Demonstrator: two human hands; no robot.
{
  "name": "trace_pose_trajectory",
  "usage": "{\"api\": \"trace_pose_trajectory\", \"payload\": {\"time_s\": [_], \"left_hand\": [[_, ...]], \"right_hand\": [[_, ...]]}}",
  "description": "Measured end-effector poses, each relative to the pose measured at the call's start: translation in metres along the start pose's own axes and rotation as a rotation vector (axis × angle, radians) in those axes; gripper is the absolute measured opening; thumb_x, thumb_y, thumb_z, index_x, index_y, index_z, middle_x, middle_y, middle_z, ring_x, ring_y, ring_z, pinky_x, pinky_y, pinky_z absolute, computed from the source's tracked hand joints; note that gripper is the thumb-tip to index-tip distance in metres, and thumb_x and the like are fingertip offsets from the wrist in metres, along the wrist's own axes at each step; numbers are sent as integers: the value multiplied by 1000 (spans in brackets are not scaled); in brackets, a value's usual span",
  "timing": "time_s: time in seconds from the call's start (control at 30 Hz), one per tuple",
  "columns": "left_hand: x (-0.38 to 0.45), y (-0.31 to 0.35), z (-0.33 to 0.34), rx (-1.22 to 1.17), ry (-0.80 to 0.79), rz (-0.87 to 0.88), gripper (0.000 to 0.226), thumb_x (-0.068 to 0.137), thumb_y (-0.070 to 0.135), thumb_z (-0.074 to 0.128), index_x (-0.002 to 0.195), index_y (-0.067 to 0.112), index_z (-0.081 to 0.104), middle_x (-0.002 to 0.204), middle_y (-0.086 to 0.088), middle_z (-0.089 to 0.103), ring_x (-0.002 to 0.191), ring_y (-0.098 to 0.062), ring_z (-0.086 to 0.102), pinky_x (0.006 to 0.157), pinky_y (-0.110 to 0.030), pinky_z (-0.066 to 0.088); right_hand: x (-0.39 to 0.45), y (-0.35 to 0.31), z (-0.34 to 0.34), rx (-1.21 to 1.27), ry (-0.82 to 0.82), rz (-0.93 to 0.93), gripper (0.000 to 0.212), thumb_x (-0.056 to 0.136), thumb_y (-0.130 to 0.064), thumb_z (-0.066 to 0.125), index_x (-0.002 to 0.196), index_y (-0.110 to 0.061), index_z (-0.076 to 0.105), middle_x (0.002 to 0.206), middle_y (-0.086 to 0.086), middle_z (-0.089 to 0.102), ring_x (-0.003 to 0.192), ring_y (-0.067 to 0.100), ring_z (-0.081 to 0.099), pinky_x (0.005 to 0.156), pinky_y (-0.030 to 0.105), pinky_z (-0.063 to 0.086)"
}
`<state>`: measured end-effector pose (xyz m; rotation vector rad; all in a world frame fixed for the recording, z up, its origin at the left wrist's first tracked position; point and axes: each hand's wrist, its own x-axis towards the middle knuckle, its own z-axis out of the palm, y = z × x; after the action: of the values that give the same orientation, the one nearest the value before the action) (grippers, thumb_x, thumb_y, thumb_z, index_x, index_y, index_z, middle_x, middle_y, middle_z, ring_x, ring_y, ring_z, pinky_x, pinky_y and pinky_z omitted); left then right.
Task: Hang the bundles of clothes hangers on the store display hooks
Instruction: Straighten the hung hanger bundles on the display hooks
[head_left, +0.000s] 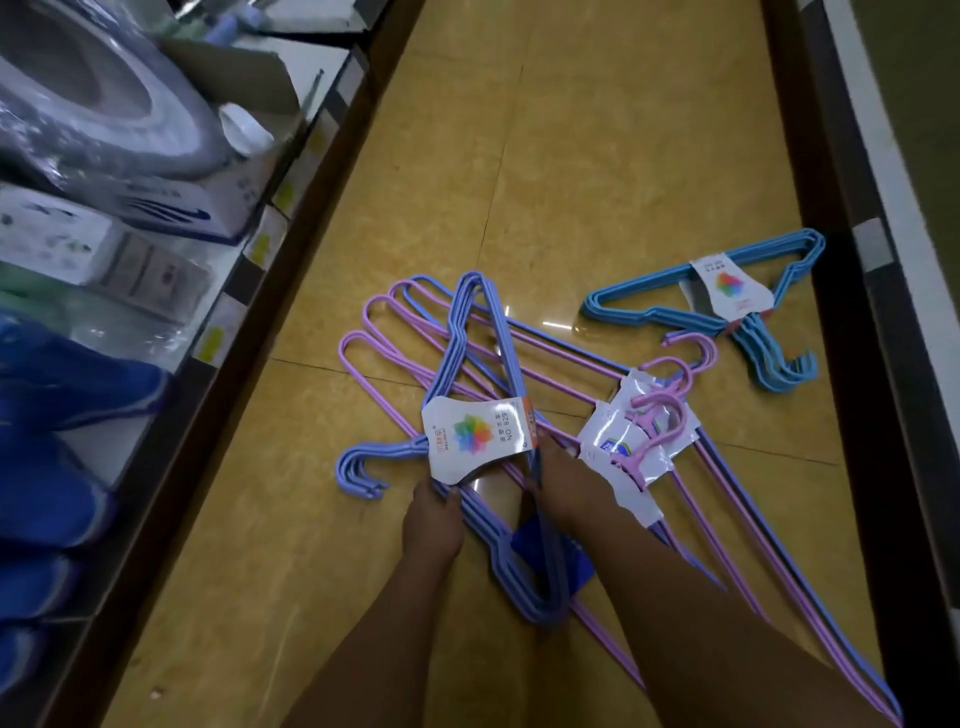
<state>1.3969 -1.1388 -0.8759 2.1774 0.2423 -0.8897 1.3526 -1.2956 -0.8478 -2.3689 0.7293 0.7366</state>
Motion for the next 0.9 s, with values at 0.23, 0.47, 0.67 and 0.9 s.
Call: {"api": "trace_pose_trajectory", "payload": {"time_s": [0.23,0.47,0.67,0.9], "left_hand": [[32,-2,33,-735,-86,-314,54,90,20,64,139,11,43,133,-13,56,118,-31,54,104,-49,43],[29,9,23,-777,79,-327,53,84,7,71,133,7,49,122,-19,61,107,-37,61,85,-43,52],[1,36,-10,-535,105,-253,72,55,8,70,126,12,57,118,-17,64,101,-37,64,83,-52,55],[-126,112,-84,-265,160,-83,30,83,27,58,103,5,63,95,-22,65,87,-38,63,66,-34,43]], "right_hand": [[11,-2,20,145,24,82,71,94,-27,52,150,-22,10,135,11,51,116,33,55,89,39,47],[12,-7,11,178,26,76,57,92,-28,53,142,-20,28,131,7,54,115,30,55,84,34,44],[-17,-29,-29,147,-38,48,52,93,-34,51,140,-24,32,135,3,51,122,28,52,94,41,46],[-97,-72,-141,-137,119,-12,50,93,-18,49,139,-9,32,133,14,45,120,33,47,91,41,43]]}}
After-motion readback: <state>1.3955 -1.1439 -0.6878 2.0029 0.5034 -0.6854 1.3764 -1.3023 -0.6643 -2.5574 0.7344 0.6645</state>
